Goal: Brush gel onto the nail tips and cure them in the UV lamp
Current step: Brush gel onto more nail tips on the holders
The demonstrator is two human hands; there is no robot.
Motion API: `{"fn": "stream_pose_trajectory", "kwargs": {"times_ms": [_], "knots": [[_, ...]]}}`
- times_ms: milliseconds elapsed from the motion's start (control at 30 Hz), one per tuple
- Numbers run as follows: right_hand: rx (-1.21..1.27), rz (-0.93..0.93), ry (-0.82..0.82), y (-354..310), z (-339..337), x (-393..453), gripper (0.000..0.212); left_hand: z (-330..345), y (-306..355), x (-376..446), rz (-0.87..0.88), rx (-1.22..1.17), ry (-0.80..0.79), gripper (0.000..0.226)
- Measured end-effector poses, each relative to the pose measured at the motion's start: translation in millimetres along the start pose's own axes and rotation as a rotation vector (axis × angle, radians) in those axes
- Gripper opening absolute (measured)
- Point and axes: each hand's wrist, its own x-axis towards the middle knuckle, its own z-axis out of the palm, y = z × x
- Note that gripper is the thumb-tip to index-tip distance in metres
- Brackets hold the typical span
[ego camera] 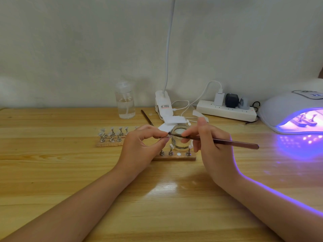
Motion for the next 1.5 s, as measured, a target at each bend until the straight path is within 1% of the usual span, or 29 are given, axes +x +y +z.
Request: {"fn": "stream_pose_trajectory", "kwargs": {"times_ms": [100, 200, 300, 433, 633, 733, 900, 1000, 1100, 1233, 1367, 1500], "knots": [[0.008, 0.007, 0.016, -1.4, -0.9, -0.6, 0.048, 0.0, -0.8, 0.3, -0.001, -0.002, -0.003, 0.026], [0.024, 0.013, 0.031, -3.4, -1.8, -0.7, 0.048, -0.1, -1.3, 0.1, -0.009, -0.005, -0.007, 0.025], [0.045, 0.025, 0.04, -5.7, -1.6, 0.4, 0.042, 0.0, -1.4, 0.4, -0.015, -0.004, -0.008, 0.023], [-0.007, 0.044, 0.0, -5.1, 0.1, 0.2, 0.037, 0.1, -2.2, 0.2, -0.023, 0.003, -0.009, 0.019], [0.029, 0.016, 0.013, -1.9, -1.3, -0.3, 0.049, -0.1, -2.3, 0.5, -0.023, 0.013, -0.008, 0.021], [0.027, 0.009, 0.029, -1.1, -2.3, 1.6, 0.047, 0.3, -2.5, 0.7, -0.026, 0.016, -0.006, 0.02], [-0.001, 0.038, 0.008, -0.6, -0.7, 2.4, 0.039, 0.5, -2.7, 1.0, -0.03, 0.021, -0.009, 0.018], [0.015, 0.019, 0.005, -0.3, -0.8, 1.8, 0.044, 0.6, -2.5, 1.0, -0.026, 0.032, -0.005, 0.017], [0.02, 0.015, 0.013, -0.1, -2.0, 1.2, 0.05, 0.5, -1.5, 0.9, -0.021, 0.032, -0.003, 0.023], [0.018, 0.015, 0.052, 0.4, -1.7, 2.8, 0.05, 0.2, -0.8, 0.7, -0.016, 0.029, -0.002, 0.024], [0.003, 0.043, 0.024, 1.7, -0.4, 3.1, 0.04, -0.1, -0.5, 0.5, -0.021, 0.023, -0.015, 0.022], [0.026, 0.024, 0.003, 1.5, -0.9, 2.3, 0.045, 1.2, -0.9, 1.6, -0.027, 0.026, -0.025, 0.015]]}}
